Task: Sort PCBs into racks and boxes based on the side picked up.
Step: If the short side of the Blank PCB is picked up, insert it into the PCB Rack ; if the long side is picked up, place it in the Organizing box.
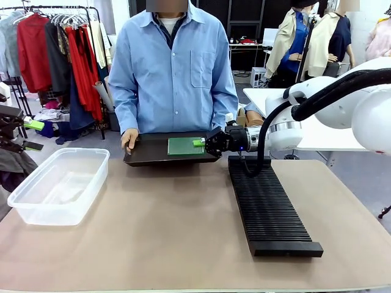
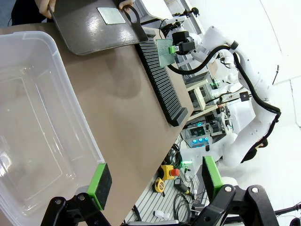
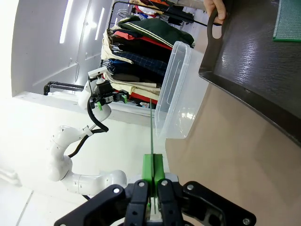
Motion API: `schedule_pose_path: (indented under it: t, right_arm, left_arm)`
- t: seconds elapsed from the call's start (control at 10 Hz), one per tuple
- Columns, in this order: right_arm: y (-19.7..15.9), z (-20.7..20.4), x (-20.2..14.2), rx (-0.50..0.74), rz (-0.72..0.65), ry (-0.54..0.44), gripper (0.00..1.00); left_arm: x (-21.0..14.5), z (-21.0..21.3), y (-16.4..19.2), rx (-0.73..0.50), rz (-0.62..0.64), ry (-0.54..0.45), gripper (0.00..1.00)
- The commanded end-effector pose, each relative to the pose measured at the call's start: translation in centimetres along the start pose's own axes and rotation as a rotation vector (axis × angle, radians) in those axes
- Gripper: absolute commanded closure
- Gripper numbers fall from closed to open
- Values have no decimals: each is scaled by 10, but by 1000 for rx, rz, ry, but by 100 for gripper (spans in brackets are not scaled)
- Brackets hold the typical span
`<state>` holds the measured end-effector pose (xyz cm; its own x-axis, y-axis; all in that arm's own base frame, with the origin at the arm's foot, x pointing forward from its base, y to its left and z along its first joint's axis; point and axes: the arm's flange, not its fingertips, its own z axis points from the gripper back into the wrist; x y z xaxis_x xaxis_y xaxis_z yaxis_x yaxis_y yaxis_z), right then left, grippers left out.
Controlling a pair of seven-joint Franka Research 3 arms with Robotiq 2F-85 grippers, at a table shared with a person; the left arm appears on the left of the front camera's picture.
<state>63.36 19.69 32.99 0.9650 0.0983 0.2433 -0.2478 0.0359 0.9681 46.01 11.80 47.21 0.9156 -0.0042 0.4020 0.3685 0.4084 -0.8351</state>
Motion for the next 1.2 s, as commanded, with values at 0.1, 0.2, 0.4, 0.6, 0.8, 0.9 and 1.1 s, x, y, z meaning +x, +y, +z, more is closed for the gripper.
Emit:
schedule_pose_path:
  t: [0.1, 0.2, 0.4, 0.6, 0.8, 0.9, 1.1]
  right_arm:
    - [1, -1, 0, 0, 2, 1, 100]
    - [1, -1, 0, 0, 2, 1, 100]
    - [1, -1, 0, 0, 2, 1, 100]
    - [1, -1, 0, 0, 2, 1, 100]
    - [1, -1, 0, 0, 2, 1, 100]
    - [1, -1, 0, 0, 2, 1, 100]
    - [0, 0, 0, 0, 0, 0, 100]
  left_arm:
    - [-1, 0, -1, 6, -2, 1, 0]
    - [-1, 0, -1, 6, -2, 1, 0]
    - [-1, 0, -1, 6, -2, 1, 0]
    - [-1, 0, -1, 6, -2, 1, 0]
    - [-1, 0, -1, 6, -2, 1, 0]
    - [-1, 0, -1, 6, -2, 1, 0]
    - [-1, 0, -1, 6, -2, 1, 0]
